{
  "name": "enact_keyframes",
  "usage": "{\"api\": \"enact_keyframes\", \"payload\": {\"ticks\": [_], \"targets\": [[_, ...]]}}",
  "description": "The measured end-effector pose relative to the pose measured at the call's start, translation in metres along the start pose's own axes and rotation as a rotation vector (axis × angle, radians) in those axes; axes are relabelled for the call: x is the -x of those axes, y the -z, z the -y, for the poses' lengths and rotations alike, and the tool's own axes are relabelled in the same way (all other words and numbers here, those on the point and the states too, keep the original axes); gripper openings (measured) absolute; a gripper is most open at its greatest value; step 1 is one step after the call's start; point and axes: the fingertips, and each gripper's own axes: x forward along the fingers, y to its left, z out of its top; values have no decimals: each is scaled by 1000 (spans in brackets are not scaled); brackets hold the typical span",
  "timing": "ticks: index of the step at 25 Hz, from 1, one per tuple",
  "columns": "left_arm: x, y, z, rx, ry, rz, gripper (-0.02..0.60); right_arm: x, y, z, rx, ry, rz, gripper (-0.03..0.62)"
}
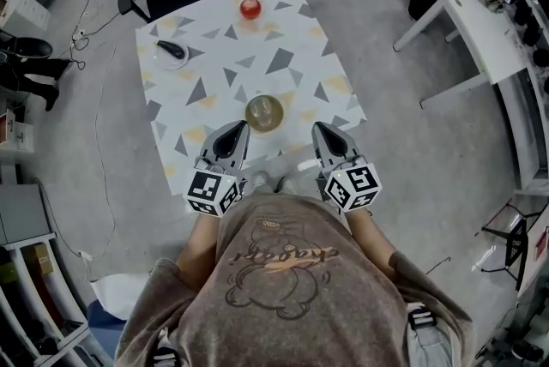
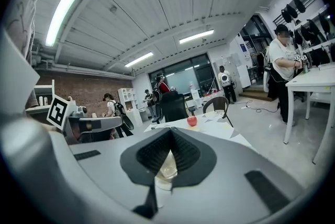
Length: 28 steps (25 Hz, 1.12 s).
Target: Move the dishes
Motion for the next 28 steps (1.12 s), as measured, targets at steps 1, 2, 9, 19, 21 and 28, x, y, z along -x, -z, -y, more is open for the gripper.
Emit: {"api": "enact_keyframes", "payload": {"ticks": [1,2,9,19,21,28], "targets": [[-2,0,-1,-4,6,-1,18,-1,0,0,1,3,0,-3],[-4,0,-2,-7,11,-2,18,-2,-1,1,1,8,1,-3],[-13,3,-10,-13,35,-15,20,-8,-2,4,-10,38,3,-3],[-22,9,-15,-3,83,-31,207,-14,-1,7,-15,54,-3,-3],[-25,15,-14,-13,102,-50,266,-14,0,8,-18,60,-5,-3],[-37,39,-9,-53,165,-121,334,-10,2,15,-27,80,-4,-3]]}}
